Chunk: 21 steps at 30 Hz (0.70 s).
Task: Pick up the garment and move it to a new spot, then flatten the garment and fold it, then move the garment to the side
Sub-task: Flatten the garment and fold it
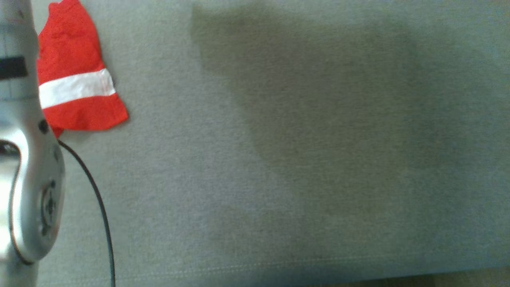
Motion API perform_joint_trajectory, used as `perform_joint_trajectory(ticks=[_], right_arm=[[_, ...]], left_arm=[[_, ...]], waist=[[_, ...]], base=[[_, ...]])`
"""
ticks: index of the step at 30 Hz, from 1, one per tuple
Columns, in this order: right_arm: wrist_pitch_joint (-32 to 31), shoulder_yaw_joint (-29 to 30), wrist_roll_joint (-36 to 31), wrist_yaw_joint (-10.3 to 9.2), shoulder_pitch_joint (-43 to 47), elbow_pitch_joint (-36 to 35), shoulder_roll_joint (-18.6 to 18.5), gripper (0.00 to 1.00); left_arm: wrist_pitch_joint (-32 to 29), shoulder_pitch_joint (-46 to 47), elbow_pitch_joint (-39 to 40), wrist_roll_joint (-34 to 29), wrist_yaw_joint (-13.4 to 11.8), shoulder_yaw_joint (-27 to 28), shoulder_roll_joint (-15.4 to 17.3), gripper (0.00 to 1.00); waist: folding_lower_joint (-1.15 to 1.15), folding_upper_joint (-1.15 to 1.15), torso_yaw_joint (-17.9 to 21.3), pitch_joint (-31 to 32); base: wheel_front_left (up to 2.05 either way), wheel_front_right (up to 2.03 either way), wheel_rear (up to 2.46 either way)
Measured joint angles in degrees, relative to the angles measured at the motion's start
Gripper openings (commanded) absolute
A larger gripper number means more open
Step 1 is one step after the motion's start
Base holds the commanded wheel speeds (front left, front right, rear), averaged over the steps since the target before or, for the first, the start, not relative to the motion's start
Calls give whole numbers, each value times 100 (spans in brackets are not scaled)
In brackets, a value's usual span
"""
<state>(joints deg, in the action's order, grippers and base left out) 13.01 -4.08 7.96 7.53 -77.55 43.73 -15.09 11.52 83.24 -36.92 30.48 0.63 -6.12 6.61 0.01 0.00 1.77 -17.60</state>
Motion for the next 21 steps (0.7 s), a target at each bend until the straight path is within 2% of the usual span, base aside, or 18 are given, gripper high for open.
perform_joint_trajectory(ticks=[4, 9, 15, 21], right_arm=[[147, 125, -32, 0, -299, 390, 12, 0], [170, 136, 3, 0, -116, 703, 30, 0], [169, -381, 2, 0, 798, 1011, 13, 0], [167, -929, 238, 0, 1545, 1491, -120, 0]], left_arm=[[229, 282, -314, -1, 213, 59, -71, 0], [271, 22, -634, -15, 417, -116, -259, 0], [277, -1215, -1115, -116, 566, -534, -320, 0], [278, -2386, -1341, -169, 648, -1000, -242, 0]], waist=[[0, 0, -182, -156], [0, 0, -399, -364], [1, 0, -648, -484], [0, 0, -736, -222]], base=[[0, 0, 0], [0, 0, 0], [0, 0, 0], [0, 0, 0]])
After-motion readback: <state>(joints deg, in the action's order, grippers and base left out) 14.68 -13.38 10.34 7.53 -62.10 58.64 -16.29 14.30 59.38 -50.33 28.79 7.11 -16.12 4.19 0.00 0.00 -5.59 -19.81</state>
